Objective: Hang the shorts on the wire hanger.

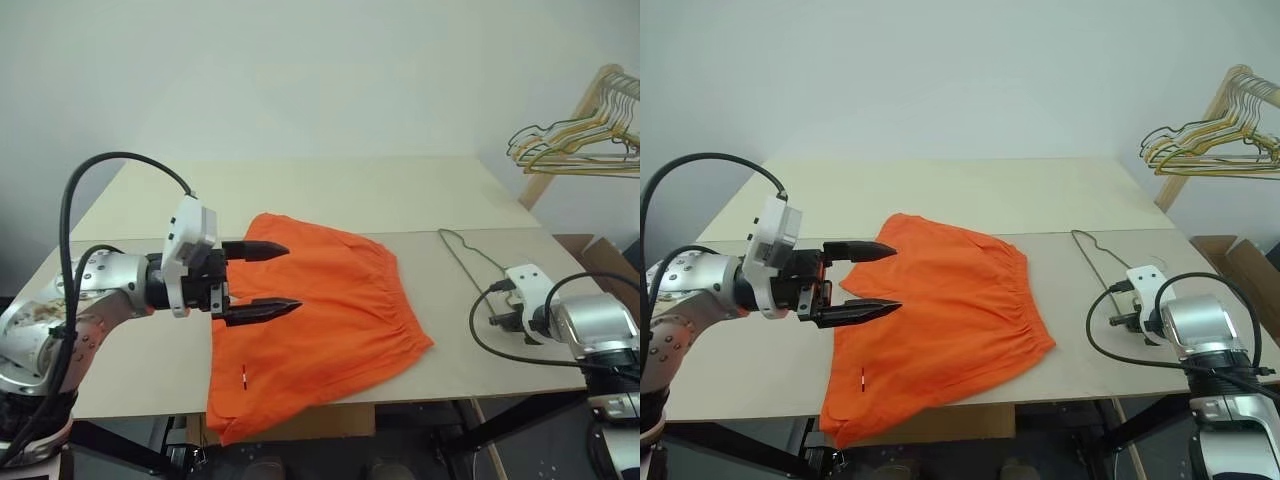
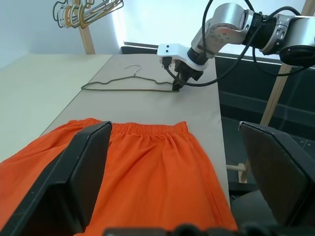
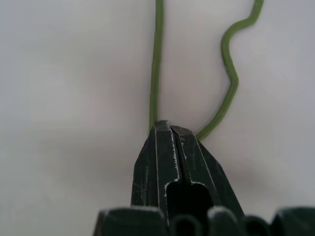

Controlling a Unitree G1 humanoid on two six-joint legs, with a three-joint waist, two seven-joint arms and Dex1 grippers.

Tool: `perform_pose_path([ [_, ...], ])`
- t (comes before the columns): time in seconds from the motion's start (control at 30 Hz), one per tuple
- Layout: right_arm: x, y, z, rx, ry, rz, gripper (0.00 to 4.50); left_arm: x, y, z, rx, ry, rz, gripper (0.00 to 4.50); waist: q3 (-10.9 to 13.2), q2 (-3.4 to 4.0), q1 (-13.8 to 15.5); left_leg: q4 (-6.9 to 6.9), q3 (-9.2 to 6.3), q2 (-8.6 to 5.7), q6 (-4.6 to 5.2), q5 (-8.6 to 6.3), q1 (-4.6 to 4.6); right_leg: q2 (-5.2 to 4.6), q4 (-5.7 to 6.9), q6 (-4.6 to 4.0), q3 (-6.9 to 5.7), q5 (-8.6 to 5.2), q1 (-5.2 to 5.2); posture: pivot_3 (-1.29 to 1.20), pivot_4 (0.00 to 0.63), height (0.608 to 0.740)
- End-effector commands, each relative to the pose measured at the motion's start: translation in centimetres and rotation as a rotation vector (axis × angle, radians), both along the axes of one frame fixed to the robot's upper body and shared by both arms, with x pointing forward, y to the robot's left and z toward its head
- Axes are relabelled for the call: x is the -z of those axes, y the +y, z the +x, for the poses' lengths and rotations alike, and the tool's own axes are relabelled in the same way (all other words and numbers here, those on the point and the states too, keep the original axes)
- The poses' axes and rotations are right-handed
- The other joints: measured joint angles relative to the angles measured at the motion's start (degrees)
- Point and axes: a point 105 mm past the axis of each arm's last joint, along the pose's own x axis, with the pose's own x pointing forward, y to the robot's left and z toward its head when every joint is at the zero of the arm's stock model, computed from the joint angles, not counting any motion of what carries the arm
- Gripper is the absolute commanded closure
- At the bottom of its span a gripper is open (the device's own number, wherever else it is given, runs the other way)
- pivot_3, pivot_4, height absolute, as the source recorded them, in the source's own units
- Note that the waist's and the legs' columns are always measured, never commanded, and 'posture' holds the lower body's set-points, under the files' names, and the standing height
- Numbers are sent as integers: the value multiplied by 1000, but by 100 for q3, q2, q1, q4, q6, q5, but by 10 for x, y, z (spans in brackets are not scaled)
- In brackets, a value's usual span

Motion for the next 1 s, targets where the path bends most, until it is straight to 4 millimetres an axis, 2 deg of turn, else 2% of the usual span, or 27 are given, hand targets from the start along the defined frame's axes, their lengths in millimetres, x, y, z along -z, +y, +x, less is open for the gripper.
perform_pose_path([
  [0.03, 1, 24, -22, -158, 76, 71, 4486, -6, 0, -7, 16, -35, 12, 0, 0, -1, 11, 0, -1, 3, 0, 0, 0, 1, -2, 0, -2, 0, 1, 79, 0, 740],
  [0.2, -2, 30, -41, -246, 111, 62, 4486, -6, -1, -8, 23, -32, 14, 0, 0, -5, -4, 0, 0, 2, 0, 0, 5, 1, -2, 0, 0, 0, 7, 72, 0, 740],
  [0.27, -2, 26, -40, -229, 96, 41, 4486, -6, -2, -8, 25, -30, 12, 0, -1, -7, -13, 1, 1, 2, 0, 0, 8, 2, -1, 0, 0, 0, 9, 68, 0, 740],
  [0.37, -10, 14, -30, -193, -8, -36, 4486, -5, -3, -7, 31, -27, 9, 0, 0, -13, -14, 0, 1, 4, 0, 0, 6, 4, -3, 0, -1, 0, 8, 60, 0, 740],
  [0.4, -14, 9, -28, -168, -30, -52, 4070, -5, -3, -7, 33, -25, 9, 0, 1, -15, -14, 0, 1, 4, 0, 0, 5, 4, -4, 0, -1, 0, 7, 60, 0, 740],
  [0.47, -21, 5, -27, -131, -58, -65, 3538, -4, -3, -7, 35, -22, 9, 0, 2, -14, -15, 1, 4, -1, 0, 0, 3, 0, -3, 0, 4, 1, 4, 59, 0, 740],
  [0.6, -34, 6, -29, -78, -102, -29, 2281, -4, -2, -8, 41, -14, 7, 0, 2, -14, -17, 0, 4, -3, 0, 0, 1, -1, -3, 0, 5, 1, 2, 52, 0, 740],
  [0.8, -25, -3, -18, 48, -129, 10, 245, -3, -5, -7, 54, -7, -1, 0, 3, -17, -41, 0, 7, -3, 0, 0, 5, 0, -2, 0, 8, 1, 4, 41, 0, 740],
  [0.83, -23, -2, -15, 56, -137, 23, 16, -3, -5, -7, 57, -7, -2, 0, 3, -16, -40, 0, 8, -4, 0, 0, 5, 0, -2, 0, 9, 1, 4, 40, 0, 740],
  [1.0, -6, -8, -5, 120, -111, 23, 16, -2, -6, -8, 61, -4, -2, 0, 3, -16, -40, -1, 7, -4, 0, 0, 2, 0, -4, 0, 9, 2, 1, 48, 0, 740],
])
